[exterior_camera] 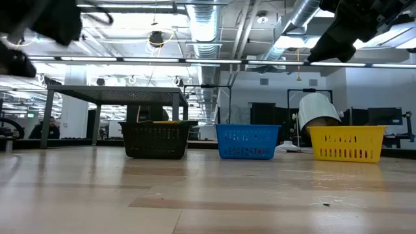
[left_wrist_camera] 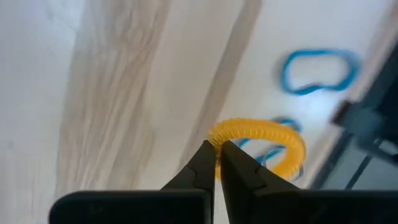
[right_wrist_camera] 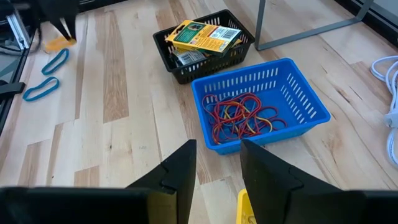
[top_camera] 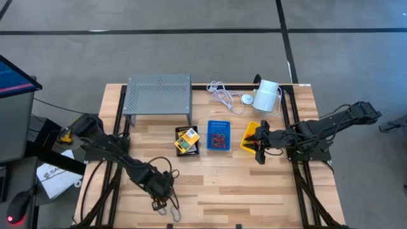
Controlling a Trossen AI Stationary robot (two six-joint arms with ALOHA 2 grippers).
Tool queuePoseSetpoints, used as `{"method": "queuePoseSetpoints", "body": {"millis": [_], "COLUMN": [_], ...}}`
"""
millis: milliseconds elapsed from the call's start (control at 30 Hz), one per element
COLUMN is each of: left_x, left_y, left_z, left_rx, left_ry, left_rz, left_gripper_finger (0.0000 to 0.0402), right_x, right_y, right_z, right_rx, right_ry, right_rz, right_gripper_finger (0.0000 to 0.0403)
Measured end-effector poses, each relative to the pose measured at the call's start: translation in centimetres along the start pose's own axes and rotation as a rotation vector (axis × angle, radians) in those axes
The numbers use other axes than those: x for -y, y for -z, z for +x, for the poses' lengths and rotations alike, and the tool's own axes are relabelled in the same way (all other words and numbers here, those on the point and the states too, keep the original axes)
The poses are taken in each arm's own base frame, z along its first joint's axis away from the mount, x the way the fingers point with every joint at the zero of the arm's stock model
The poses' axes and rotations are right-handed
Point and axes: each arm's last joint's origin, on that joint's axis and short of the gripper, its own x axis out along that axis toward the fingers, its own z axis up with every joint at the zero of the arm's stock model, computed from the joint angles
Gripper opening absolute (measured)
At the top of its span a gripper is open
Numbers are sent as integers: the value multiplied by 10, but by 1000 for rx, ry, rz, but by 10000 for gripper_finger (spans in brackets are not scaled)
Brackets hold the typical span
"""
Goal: Pick & Place Office Desk Supplies
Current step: Put the yellow stretchable key holder into the yellow basket
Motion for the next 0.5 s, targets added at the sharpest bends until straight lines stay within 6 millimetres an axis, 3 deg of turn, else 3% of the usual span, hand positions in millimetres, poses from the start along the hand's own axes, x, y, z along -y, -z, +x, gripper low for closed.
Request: {"method": "queuePoseSetpoints", "body": {"millis": [133, 267, 500], "left_x": [1, -2, -18], "left_y": [4, 3, -15], "left_z": [-22, -47, -74], "left_rx": [132, 375, 805], "left_ry": [16, -3, -225], "left_rz": [-12, -28, -30], "left_gripper_finger": [2, 2, 2], "right_x": [0, -6, -18], "right_y": [-1, -12, -29], "right_z": [0, -1, -6], "right_rx": [8, 116, 227], "right_ry": [-4, -61, -337], "right_rz": [5, 59, 92], "right_gripper_finger": [120, 120, 120]}}
